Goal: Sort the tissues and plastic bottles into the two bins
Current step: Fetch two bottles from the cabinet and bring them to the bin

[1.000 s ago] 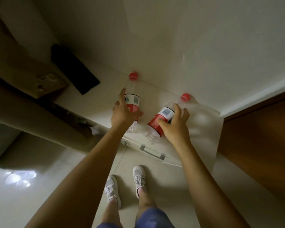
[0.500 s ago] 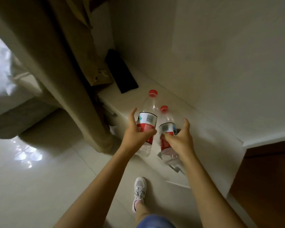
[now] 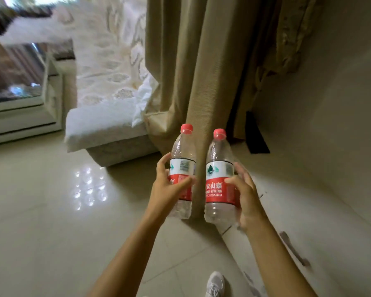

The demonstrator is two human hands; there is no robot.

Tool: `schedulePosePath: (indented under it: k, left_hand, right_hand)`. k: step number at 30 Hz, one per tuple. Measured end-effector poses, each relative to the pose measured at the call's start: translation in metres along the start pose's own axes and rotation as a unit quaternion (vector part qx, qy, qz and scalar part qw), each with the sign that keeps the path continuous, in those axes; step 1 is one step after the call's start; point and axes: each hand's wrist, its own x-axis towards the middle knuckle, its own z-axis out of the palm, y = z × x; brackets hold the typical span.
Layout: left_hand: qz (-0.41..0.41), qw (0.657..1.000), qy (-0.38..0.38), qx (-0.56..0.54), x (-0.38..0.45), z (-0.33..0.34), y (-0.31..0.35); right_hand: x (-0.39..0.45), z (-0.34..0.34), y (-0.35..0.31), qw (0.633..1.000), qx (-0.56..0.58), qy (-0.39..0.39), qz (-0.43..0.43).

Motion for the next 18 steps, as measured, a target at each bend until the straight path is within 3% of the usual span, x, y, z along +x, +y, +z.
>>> schedulePosePath:
  k: [3,8,14,18]
  left_hand:
    - [0.035,0.998,0.060,0.006,-0.024,-0.070,0.013]
    - [0.075,0.986,0.151,0.010,-0.065,-0.173,0.029]
    - [0.086,0.959,0.272,0.000,-0.114,-0.264,0.029]
    - [0.085,0.926,0.364,-0.058,-0.134,-0.306,0.026]
  right_hand:
    - [-0.016,0.067,0.010,0.995,0.063,-0.078,0.012]
    - [-0.043,0.171,0.035,0.959,0.089,-0.241,0.124]
    - [-0.067,0.268,0.053,0.940,-0.023,-0.335,0.065]
    - [-0.079,0.317,0.056,0.927,-0.092,-0.363,-0.036]
